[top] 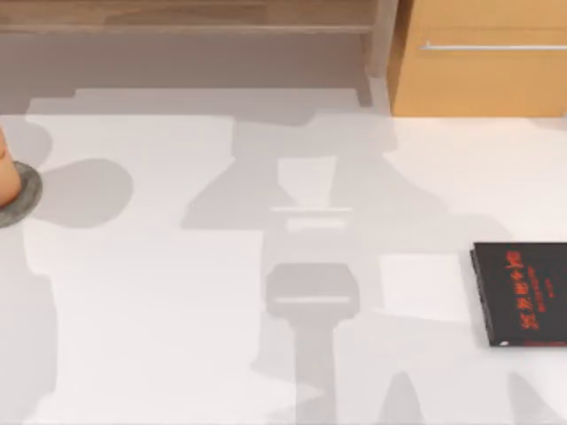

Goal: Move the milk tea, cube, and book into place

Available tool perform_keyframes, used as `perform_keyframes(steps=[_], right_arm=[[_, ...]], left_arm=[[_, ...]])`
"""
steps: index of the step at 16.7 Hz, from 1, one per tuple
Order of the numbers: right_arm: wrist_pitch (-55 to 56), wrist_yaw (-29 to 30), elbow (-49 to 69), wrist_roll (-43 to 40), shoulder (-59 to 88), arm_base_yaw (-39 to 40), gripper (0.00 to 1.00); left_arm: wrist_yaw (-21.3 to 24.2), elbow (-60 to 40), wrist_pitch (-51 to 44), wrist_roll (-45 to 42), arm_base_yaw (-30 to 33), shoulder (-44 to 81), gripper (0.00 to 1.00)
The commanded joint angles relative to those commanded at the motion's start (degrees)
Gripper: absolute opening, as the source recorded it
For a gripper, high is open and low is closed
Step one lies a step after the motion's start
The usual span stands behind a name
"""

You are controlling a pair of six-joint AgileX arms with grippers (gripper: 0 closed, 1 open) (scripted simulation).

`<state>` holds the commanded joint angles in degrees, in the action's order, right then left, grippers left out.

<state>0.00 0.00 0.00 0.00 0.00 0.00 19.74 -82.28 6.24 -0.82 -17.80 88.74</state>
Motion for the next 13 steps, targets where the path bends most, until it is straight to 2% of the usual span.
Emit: perform_keyframes(steps=[6,13], right_arm=[[0.00,0.00,0.00,0.00,0.00,0.00,1.00],[0.00,0.00,0.00,0.00,0.00,0.00,1.00]], left_arm=[[-0.16,-0.89,-0.23,-0.27,0.31,0.32,0.00],[-1.37,-14.07,-2.01,-2.21,1.93,9.91,0.00]])
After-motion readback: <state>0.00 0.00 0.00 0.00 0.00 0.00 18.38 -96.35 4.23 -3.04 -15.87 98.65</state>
